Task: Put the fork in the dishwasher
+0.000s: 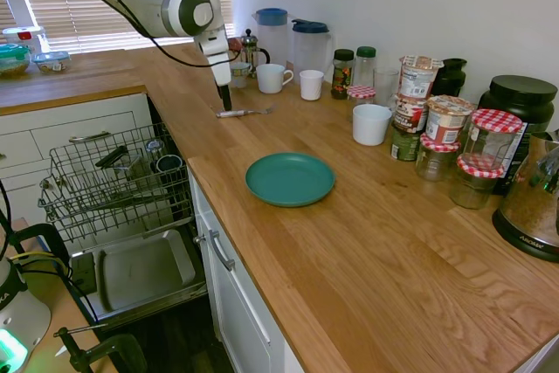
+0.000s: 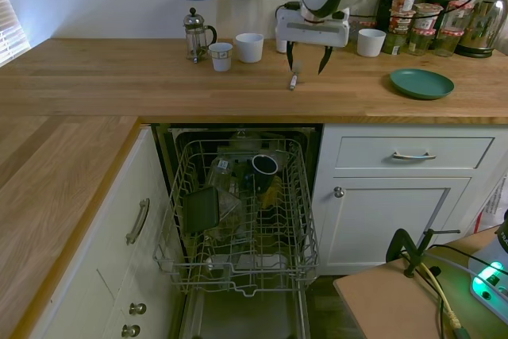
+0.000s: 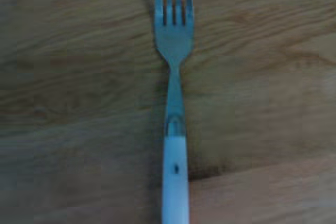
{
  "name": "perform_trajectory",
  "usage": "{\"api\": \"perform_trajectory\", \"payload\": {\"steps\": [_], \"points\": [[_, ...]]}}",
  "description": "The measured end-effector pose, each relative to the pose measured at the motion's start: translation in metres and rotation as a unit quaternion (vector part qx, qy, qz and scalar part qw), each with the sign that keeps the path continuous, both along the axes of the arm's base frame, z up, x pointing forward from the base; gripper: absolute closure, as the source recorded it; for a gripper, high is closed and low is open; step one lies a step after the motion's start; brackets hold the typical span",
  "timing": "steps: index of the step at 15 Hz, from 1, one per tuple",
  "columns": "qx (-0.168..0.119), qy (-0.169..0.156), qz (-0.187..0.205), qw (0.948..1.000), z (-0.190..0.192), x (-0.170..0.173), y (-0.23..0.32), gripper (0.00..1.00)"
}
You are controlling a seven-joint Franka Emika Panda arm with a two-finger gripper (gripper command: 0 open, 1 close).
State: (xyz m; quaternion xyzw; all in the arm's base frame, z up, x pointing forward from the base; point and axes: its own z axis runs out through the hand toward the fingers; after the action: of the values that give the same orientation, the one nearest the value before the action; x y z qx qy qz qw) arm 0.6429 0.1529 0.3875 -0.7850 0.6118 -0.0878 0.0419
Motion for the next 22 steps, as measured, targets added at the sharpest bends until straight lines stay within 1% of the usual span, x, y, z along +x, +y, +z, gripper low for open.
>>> {"api": "perform_trajectory", "payload": {"steps": [5,10,13,14,18,22], "points": [[-0.002,0.015,-0.019,0.9997,-0.009,0.044,-0.005,0.0],[-0.006,0.036,-0.028,0.9989,-0.032,0.069,-0.002,0.0],[-0.006,0.04,-0.031,0.9987,-0.039,0.078,0.0,0.0],[-0.005,0.04,-0.032,0.9987,-0.038,0.079,0.0,1.0],[-0.001,0.048,-0.036,0.9982,-0.043,0.08,0.0,1.0],[0.002,0.05,-0.039,0.998,-0.044,0.082,0.0,1.0]]}}
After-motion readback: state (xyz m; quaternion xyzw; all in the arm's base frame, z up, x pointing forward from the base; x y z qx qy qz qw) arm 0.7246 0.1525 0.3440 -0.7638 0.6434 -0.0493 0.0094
